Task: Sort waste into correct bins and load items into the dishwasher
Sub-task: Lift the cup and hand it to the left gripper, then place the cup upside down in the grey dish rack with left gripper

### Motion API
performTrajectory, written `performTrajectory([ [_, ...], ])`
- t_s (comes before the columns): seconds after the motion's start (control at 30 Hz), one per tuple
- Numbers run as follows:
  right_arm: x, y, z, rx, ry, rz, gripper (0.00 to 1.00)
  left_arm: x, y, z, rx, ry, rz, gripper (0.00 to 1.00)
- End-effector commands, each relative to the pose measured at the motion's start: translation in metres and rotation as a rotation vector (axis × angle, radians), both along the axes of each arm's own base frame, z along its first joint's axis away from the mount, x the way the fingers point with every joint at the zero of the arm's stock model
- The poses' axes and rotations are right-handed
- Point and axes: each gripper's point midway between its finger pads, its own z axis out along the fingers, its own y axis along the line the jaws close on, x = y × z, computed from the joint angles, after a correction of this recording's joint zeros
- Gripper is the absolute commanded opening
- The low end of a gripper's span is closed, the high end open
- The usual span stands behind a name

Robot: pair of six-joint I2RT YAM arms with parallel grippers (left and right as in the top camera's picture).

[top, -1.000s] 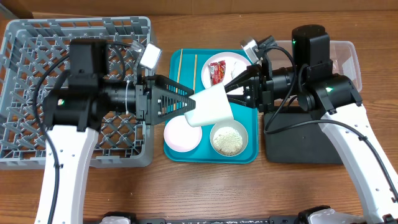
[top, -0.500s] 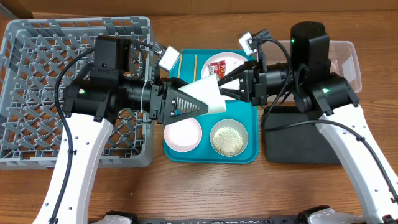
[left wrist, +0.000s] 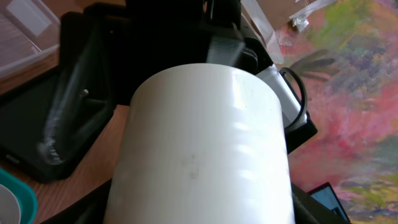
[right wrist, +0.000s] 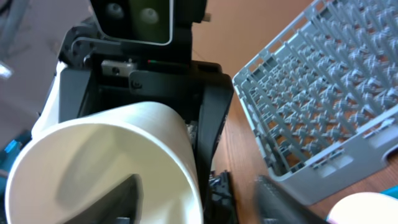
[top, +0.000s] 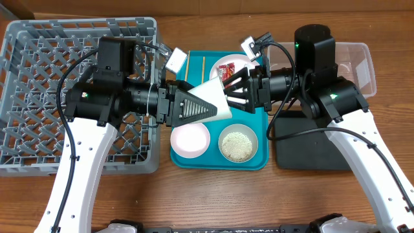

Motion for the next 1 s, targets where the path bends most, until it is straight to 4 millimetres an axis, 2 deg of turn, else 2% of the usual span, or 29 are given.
performTrajectory([
  [0.0, 0.005, -0.009, 0.009, 0.012, -0.027, -0.025, 0.73, 0.002, 0.003, 0.007, -0.026, -0.03, -0.003, 0.64],
  [0.07, 0.009, -0.022, 0.014, 0.026, -0.026, -0.04, 0.78, 0.006, 0.012, 0.01, -0.046, -0.018, 0.016, 0.63],
  [0.17, 0.014, -0.04, 0.016, 0.025, -0.004, -0.088, 0.79, 0.016, 0.024, 0.006, -0.021, 0.012, 0.08, 0.59],
  [0.3, 0.017, -0.055, 0.011, -0.006, 0.06, -0.16, 0.8, 0.034, 0.046, -0.03, 0.174, 0.162, 0.269, 0.51],
  [0.43, 0.028, -0.067, -0.026, -0.18, 0.197, -0.354, 0.84, 0.038, 0.073, -0.064, 0.391, 0.283, 0.452, 0.5],
  [0.57, 0.027, -0.086, -0.079, -0.429, 0.334, -0.522, 0.83, 0.035, 0.124, -0.104, 0.688, 0.416, 0.702, 0.5],
  [0.63, 0.02, -0.092, -0.098, -0.537, 0.366, -0.56, 0.84, 0.028, 0.155, -0.123, 0.848, 0.466, 0.813, 0.5],
  [0.7, 0.011, -0.093, -0.11, -0.618, 0.379, -0.566, 0.84, 0.019, 0.183, -0.136, 0.989, 0.509, 0.888, 0.52],
  [0.8, -0.003, -0.083, -0.116, -0.669, 0.361, -0.518, 0.85, 0.004, 0.213, -0.148, 1.14, 0.572, 0.956, 0.56],
  [0.97, -0.022, -0.061, -0.121, -0.721, 0.317, -0.448, 0.85, -0.01, 0.248, -0.155, 1.248, 0.664, 1.048, 0.61],
])
